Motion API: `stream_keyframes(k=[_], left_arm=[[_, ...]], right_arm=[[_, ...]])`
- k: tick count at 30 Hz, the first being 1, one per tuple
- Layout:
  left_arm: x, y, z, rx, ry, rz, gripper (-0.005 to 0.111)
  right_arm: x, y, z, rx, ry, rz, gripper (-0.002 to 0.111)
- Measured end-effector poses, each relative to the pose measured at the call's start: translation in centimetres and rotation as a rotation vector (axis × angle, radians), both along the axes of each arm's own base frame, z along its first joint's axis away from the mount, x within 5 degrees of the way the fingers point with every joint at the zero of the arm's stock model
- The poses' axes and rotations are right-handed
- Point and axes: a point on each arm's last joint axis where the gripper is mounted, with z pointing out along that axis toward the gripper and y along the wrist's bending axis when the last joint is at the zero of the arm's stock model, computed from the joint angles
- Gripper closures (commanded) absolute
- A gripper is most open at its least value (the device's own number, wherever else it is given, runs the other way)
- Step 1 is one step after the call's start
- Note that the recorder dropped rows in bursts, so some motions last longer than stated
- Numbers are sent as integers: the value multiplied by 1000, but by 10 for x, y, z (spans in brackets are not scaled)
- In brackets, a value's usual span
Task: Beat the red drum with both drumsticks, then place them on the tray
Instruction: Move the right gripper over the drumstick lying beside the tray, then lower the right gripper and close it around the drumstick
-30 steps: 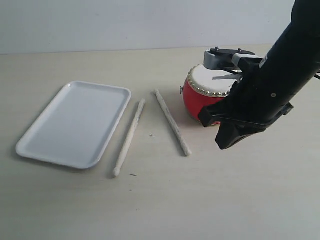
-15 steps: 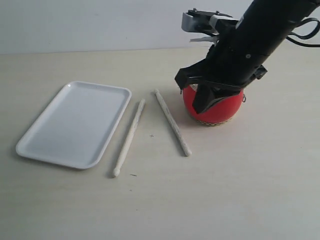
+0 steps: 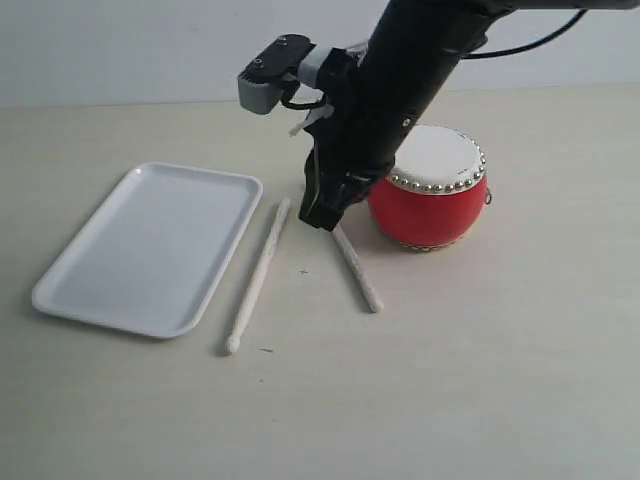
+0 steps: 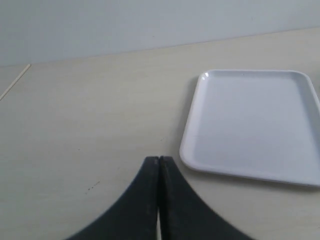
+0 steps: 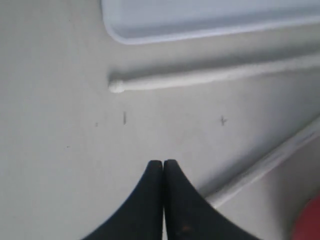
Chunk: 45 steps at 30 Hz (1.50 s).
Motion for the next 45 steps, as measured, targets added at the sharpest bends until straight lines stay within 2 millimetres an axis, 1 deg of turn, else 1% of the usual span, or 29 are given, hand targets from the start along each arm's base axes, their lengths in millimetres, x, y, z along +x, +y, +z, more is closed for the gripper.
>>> stream_keyframes(k=[3, 6, 9, 12, 15, 18, 21, 24, 27, 31, 37, 39, 45], left_arm=[[0, 0, 0, 0, 0, 0, 107], [0, 0, 0, 0, 0, 0, 107], [0, 0, 0, 0, 0, 0, 107], [0, 0, 0, 0, 0, 0, 107], [0, 0, 0, 0, 0, 0, 107], [0, 0, 0, 0, 0, 0, 107], [0, 0, 0, 0, 0, 0, 107], [0, 0, 0, 0, 0, 0, 107], [0, 0, 0, 0, 0, 0, 107], [0, 0, 0, 0, 0, 0, 107], [0, 0, 0, 0, 0, 0, 107], [0, 0, 0, 0, 0, 0, 107], [0, 0, 0, 0, 0, 0, 107]], right_arm=[[15, 9, -3, 16, -98, 118, 108], [24, 15, -9, 17, -184, 254, 108], [28, 17, -18, 6, -236, 388, 108], [31, 19, -28, -5, -260, 476, 108], [35, 22, -33, 3, -301, 489, 108], [41, 25, -31, 27, -375, 480, 107], [47, 26, -31, 12, -460, 490, 99], [51, 25, -31, -14, -508, 516, 91], [49, 29, -37, -49, -519, 565, 86], [40, 43, -54, -110, -518, 671, 79], [26, 62, -75, -167, -530, 847, 65], [24, 65, -79, -173, -532, 877, 63], [22, 69, -97, -200, -513, 949, 63]])
